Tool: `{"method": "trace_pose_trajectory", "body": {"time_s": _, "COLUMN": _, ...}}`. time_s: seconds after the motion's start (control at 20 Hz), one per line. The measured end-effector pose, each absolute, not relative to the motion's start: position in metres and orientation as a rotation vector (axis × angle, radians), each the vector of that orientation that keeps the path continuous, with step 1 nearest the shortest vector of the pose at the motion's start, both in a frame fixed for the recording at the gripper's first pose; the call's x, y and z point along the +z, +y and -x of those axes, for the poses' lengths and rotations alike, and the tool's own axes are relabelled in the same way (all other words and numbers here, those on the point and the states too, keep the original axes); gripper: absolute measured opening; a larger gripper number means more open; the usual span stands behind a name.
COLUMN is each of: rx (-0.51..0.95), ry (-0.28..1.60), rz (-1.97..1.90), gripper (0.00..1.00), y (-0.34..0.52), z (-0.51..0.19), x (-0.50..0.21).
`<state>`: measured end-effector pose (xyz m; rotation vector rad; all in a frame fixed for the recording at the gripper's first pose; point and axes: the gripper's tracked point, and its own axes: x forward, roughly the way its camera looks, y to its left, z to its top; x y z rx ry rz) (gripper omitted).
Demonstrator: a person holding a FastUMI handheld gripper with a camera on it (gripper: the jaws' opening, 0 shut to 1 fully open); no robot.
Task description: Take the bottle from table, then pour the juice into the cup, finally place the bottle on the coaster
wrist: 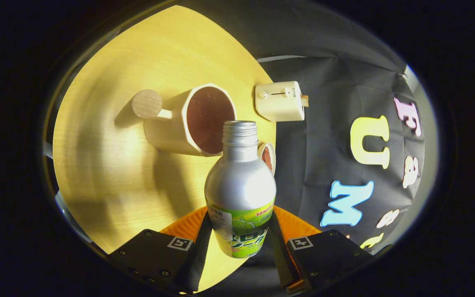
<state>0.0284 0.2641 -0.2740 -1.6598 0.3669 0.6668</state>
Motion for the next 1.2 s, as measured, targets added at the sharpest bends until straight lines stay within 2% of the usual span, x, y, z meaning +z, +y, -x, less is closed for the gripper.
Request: {"method": "trace_pose_trajectory", "body": {"time_s": 1.2, "rx": 0.669, "ry": 0.390, "rz": 1.910, "gripper": 0.70, "y": 0.257, "z": -0.047, "x": -0.267}}
